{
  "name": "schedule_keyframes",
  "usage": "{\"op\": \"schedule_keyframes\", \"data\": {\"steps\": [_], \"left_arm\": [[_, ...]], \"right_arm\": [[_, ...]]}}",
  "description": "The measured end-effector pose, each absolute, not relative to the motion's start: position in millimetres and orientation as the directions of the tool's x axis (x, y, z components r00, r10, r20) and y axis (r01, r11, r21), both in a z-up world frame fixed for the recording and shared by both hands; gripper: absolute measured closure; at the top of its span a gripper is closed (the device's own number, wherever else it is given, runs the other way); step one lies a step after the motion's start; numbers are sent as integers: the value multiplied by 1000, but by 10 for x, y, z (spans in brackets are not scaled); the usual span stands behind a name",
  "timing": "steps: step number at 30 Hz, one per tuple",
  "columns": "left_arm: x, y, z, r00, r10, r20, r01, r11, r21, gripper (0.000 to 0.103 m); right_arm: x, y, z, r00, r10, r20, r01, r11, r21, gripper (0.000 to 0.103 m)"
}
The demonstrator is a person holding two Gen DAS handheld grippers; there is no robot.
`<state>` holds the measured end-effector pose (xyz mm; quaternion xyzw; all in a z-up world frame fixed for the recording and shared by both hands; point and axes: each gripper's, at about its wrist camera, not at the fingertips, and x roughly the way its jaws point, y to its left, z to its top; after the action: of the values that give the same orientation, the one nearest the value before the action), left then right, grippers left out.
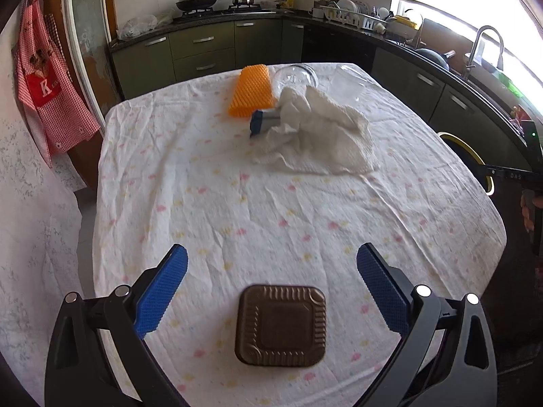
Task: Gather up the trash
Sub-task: 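Grasp the brown square container with the left gripper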
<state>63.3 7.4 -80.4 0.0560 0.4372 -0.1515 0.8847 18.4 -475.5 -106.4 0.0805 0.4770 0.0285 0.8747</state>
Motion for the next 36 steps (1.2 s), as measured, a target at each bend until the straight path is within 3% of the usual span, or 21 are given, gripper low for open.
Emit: {"op": "schedule_keyframes", "data": {"steps": [19, 21, 30, 36], "left_arm": [[368, 109, -1229, 533, -181, -827, 263, 964, -42, 5], [362, 117, -1242, 537, -174, -826, 256, 966, -36, 7], [377, 158, -1279, 534, -180, -826, 247, 968, -51, 36], [376, 193, -1260, 538, -188, -822, 239, 969, -65, 39]], "right_arm": [[58, -4582, -999, 561, 149, -815, -14, 985, 170, 41], [62, -4566, -1012, 558, 151, -816, -18, 985, 170, 41], [60, -4552, -1037, 553, 151, -820, -20, 986, 168, 41], [57, -4550, -1041, 552, 150, -820, -20, 986, 167, 41]]}}
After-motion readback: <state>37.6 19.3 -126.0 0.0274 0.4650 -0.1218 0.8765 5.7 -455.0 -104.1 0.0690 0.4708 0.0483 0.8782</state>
